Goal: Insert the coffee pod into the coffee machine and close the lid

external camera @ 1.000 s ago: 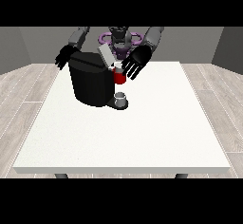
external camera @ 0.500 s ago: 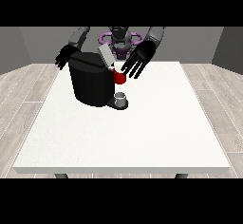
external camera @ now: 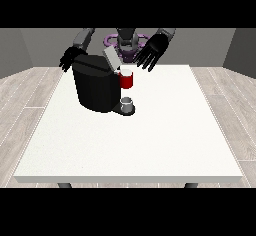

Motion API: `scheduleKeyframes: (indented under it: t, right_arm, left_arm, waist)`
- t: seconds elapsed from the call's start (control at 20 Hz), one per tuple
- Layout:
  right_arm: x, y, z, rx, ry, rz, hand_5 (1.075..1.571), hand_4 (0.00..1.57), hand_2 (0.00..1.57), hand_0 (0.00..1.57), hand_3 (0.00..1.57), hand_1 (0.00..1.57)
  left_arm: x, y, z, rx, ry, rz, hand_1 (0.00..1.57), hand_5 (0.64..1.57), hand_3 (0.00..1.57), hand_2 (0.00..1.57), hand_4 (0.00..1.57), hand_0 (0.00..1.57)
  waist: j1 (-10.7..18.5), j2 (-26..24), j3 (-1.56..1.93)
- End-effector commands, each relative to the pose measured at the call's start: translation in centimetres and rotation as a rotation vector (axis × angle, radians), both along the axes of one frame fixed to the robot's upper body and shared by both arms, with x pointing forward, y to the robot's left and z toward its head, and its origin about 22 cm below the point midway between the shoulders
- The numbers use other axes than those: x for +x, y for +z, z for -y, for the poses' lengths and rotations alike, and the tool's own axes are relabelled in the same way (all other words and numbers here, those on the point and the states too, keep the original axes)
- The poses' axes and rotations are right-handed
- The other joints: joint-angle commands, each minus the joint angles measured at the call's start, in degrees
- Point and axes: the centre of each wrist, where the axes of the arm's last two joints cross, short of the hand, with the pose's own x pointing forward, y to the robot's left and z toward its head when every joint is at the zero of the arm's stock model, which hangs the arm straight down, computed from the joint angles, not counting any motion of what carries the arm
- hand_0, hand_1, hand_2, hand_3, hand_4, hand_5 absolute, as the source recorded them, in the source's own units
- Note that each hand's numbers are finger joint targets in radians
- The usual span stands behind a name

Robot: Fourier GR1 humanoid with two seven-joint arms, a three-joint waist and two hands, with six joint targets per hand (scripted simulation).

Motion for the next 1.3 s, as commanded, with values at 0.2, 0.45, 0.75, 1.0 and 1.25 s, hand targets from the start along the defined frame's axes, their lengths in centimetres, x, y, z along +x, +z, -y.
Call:
scheduleKeyframes:
  t: [0.2,0.45,0.75,1.0,1.25]
  right_arm:
    - [-1.6,-2.1,2.1,0.023,-0.082,-0.083,1.571,0.43,0.0,0.0,0.0,0.0]
    - [-5.1,-3.8,5.3,0.007,-0.069,-0.15,1.571,0.45,0.0,0.0,0.0,0.0]
    - [-6.1,-4.5,4.8,-0.056,-0.051,-0.168,1.571,0.39,0.0,0.0,0.0,0.0]
    - [-3.6,0.5,5.1,-0.102,0.082,-0.104,1.571,0.12,0.0,0.0,0.0,0.0]
    - [-2.7,2.9,4.3,-0.067,0.138,-0.078,1.571,0.0,0.0,0.0,0.0,0.0]
  left_arm:
    - [-1.0,-7.2,1.8,-0.392,0.024,-0.106,0.0,1.571,0.0,0.0,0.0,0.0]
    - [-3.5,-14.2,-1.2,-0.722,0.039,-0.218,0.0,1.571,0.0,0.0,0.0,0.0]
    - [-7.2,-20.7,-0.3,-0.832,0.049,-0.343,0.0,1.571,0.0,0.0,0.19,0.0]
    - [-9.4,-23.8,-0.9,-0.946,0.136,-0.361,0.0,1.571,0.0,0.0,0.0,0.0]
    - [-10.9,-24.7,-2.1,-1.017,0.128,-0.409,0.0,1.571,0.0,0.0,0.0,0.0]
  waist:
    - [5.11,-7.32,-0.06]
    - [6.78,-16.06,-0.12]
    - [13.82,-22.44,-0.04]
    - [13.47,-23.67,-0.05]
    - [15.04,-24.94,-0.03]
